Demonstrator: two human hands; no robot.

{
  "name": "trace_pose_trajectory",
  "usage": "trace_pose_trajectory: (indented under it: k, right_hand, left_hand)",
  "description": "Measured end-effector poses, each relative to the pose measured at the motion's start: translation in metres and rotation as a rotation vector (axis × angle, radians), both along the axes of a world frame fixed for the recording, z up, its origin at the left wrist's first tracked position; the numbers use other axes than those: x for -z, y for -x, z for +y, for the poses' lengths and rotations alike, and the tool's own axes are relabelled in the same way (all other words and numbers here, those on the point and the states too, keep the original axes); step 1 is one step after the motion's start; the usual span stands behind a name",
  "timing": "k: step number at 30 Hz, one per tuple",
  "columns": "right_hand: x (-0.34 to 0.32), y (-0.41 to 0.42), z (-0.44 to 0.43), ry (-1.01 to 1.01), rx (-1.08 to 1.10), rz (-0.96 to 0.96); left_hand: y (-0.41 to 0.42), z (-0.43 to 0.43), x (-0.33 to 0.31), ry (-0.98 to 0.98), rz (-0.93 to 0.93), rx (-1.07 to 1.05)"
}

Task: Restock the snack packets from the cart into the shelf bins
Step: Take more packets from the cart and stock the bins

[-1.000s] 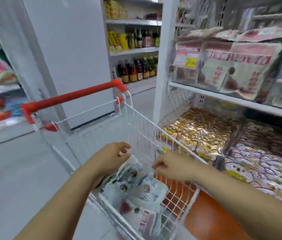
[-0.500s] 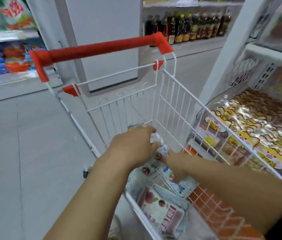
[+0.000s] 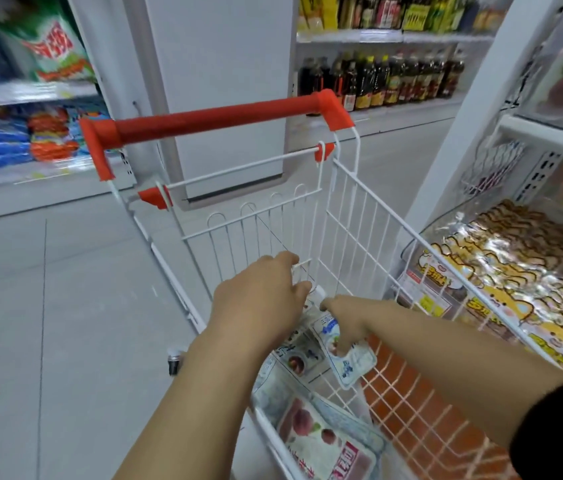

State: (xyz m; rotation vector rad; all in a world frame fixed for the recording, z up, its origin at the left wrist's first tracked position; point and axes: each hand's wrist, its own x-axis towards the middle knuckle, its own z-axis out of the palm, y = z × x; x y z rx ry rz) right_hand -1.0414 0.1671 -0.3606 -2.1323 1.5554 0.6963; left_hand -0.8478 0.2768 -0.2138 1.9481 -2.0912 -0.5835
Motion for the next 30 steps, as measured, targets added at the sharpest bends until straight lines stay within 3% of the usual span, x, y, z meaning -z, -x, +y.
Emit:
trace_pose_trajectory:
  k: [7, 14, 22, 26, 30]
  right_hand:
    - [0.015, -0.009, -0.002, -0.174, 0.141, -0.125]
    - [0.009, -0.01, 0.007, -0.106, 0.148, -0.216]
    - [-0.049, -0.014, 0.034, -0.007, 0.048, -0.095]
    - [-0.123, 0.004, 0.075, 0.213, 0.036, -0.379]
    - [-0.177, 0.016, 0.122, 0.4, 0.166, -0.8]
  left_hand:
    - [-0.005, -0.003, -0.002, 0.019, 0.07, -0.028]
    - [-0.005, -0.003, -0.002, 0.041, 0.085, -0.018]
    - [-0.003, -0.005, -0.002, 0.023, 0.116, 0.02]
    - [-0.004, -0.001, -0.002, -0.01, 0.253, 0.064]
    - [0.0, 0.01, -0.012, -0.131, 0.672, 0.195]
